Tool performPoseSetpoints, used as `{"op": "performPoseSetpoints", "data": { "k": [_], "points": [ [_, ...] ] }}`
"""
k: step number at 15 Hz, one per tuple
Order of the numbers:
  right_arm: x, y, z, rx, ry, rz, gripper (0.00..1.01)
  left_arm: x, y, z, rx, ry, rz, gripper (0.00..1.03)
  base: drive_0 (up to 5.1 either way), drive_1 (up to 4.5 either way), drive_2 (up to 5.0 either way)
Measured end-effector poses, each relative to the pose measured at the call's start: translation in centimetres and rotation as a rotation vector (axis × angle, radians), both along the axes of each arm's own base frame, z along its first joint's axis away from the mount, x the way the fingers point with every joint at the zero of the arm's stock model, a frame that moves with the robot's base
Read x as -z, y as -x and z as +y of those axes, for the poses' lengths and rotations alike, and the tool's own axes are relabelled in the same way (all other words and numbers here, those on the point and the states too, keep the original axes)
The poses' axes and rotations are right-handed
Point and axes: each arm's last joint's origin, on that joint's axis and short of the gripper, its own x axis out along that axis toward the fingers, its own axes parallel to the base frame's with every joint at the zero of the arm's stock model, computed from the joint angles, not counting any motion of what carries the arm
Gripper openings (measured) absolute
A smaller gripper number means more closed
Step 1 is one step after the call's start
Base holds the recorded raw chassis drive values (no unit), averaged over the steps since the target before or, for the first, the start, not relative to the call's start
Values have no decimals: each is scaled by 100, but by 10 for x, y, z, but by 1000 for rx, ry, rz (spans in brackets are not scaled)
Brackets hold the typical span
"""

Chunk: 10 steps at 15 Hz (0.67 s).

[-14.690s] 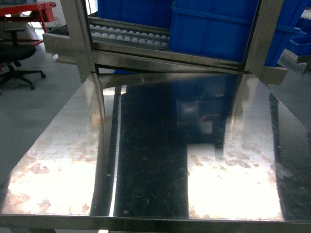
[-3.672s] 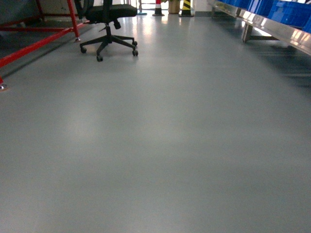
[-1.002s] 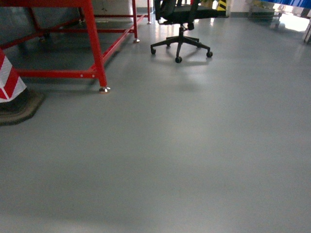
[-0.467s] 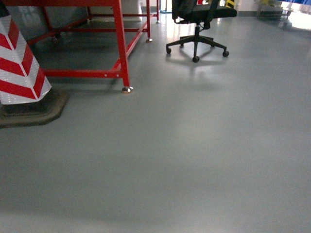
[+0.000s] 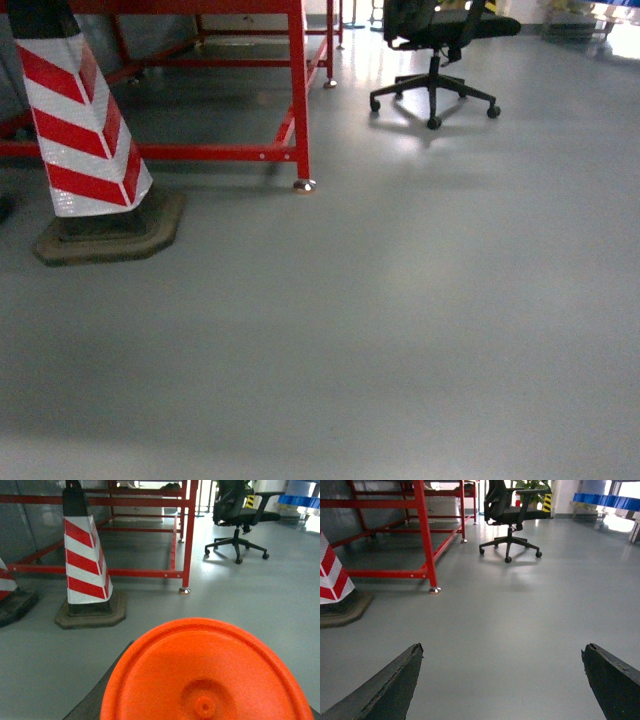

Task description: Pick capacitor and pack into box

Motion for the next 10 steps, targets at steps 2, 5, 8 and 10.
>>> {"op": "performPoseSetpoints", "data": {
  "k": [2, 5, 8, 10],
  "points": [
    [0, 0, 0, 0, 0, 1, 98, 0, 0, 0, 0, 0, -2, 43, -495, 237, 237],
    [0, 0, 0, 0, 0, -3, 98, 0, 0, 0, 0, 0, 0, 43, -496, 235, 235],
    [0, 0, 0, 0, 0, 1, 98, 0, 0, 0, 0, 0, -3, 43, -497, 235, 235],
    [0, 0, 0, 0, 0, 2, 98, 0, 0, 0, 1, 0, -1, 43, -490, 242, 242]
  ]
}}
